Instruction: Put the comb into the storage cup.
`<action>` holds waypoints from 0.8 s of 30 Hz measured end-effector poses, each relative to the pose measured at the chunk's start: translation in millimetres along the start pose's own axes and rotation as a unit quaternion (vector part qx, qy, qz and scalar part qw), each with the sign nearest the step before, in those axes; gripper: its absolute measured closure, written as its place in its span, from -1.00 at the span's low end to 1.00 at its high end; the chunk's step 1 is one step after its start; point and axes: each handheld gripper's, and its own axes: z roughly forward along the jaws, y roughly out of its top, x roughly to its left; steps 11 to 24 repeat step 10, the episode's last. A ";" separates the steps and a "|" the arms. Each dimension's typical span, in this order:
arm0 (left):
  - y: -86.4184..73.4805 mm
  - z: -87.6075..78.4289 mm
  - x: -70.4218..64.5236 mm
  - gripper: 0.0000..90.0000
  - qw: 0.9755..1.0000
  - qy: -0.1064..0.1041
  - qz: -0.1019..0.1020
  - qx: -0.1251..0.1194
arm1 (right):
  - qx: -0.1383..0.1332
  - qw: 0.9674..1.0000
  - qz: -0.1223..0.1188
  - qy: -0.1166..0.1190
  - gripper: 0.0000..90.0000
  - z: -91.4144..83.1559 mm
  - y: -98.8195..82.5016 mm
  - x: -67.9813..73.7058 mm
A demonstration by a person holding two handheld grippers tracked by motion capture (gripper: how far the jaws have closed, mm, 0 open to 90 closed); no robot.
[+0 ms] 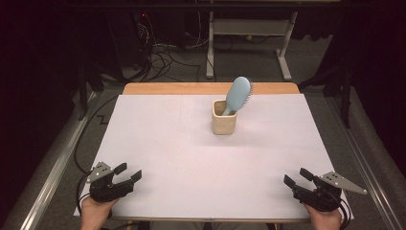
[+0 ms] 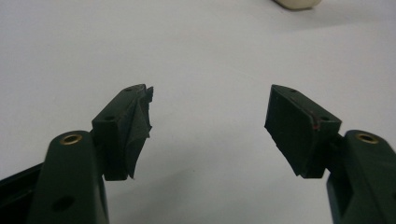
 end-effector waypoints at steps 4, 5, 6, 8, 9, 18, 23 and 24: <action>0.0 1.1 -0.2 -0.30 1.000 -0.001 0.000 0.004 | 0.000 1.000 0.001 -0.001 -0.38 -1.5 -1.5 -0.3; 0.0 0.8 -0.1 -0.30 1.000 -0.001 0.000 0.004 | 0.000 1.000 -0.002 -0.002 -0.38 -1.4 -1.5 0.0; -0.1 0.8 -0.1 -0.30 1.000 -0.001 0.000 0.004 | 0.001 1.000 -0.005 -0.002 -0.38 -1.2 -1.4 0.7; -0.1 1.3 0.0 -0.30 1.000 0.000 0.000 0.005 | 0.001 1.000 -0.010 -0.001 -0.38 -0.9 -1.2 1.9; 0.0 1.6 -0.1 -0.30 1.000 0.000 0.000 0.005 | 0.001 1.000 -0.013 0.001 -0.38 -0.9 -1.2 2.1; 0.1 1.8 -0.4 -0.30 1.000 0.000 0.001 0.005 | 0.001 1.000 -0.013 0.001 -0.38 -1.1 -1.3 2.3; 0.1 1.8 -0.4 -0.30 1.000 0.000 0.001 0.005 | 0.001 1.000 -0.013 0.001 -0.38 -1.1 -1.3 2.3; 0.1 1.8 -0.4 -0.30 1.000 0.000 0.001 0.005 | 0.001 1.000 -0.013 0.001 -0.38 -1.1 -1.3 2.3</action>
